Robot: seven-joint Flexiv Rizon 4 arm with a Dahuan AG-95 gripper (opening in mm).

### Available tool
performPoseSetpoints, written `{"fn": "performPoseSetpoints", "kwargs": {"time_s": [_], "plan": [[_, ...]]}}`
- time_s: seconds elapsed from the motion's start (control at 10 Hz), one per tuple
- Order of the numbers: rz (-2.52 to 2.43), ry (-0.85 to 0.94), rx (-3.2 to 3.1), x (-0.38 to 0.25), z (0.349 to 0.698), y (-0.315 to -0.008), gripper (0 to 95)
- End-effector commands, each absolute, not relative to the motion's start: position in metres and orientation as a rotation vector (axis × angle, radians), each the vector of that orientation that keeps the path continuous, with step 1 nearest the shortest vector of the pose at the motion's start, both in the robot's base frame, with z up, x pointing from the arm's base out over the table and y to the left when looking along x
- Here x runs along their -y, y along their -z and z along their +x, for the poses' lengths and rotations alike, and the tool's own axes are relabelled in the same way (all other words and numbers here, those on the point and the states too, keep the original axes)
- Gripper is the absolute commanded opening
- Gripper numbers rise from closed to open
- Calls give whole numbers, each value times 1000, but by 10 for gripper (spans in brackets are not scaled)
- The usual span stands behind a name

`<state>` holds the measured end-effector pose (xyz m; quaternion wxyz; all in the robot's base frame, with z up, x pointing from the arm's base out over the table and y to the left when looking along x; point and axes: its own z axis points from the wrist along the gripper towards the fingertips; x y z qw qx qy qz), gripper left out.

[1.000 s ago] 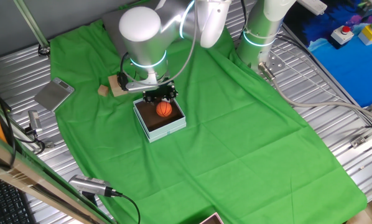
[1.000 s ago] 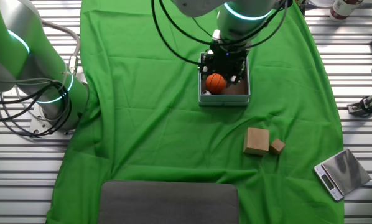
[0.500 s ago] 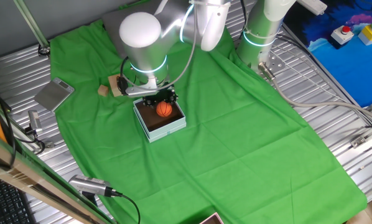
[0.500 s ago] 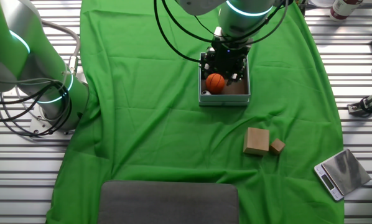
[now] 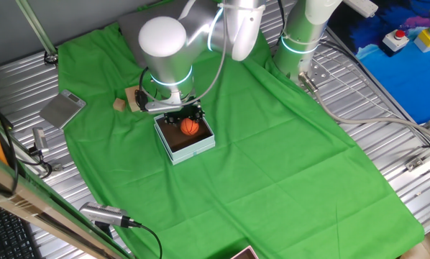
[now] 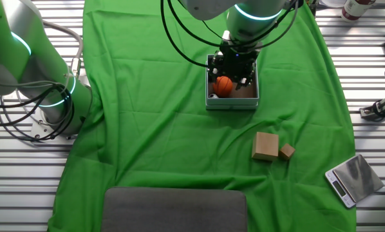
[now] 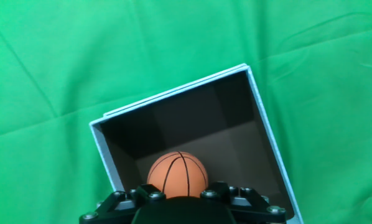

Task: Take everything out of the gift box

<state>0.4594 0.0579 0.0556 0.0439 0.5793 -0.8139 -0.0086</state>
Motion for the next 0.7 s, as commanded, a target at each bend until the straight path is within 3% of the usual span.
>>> {"fn": "performPoseSetpoints", "kwargs": {"time_s": [0.1, 0.4, 0.5, 0.7], "plan": [[1750, 41, 2504, -59, 460, -54, 570], [1706, 64, 2546, -64, 461, -52, 570], [1695, 64, 2553, -65, 461, -52, 0], [1686, 64, 2558, -65, 461, -52, 0]]}}
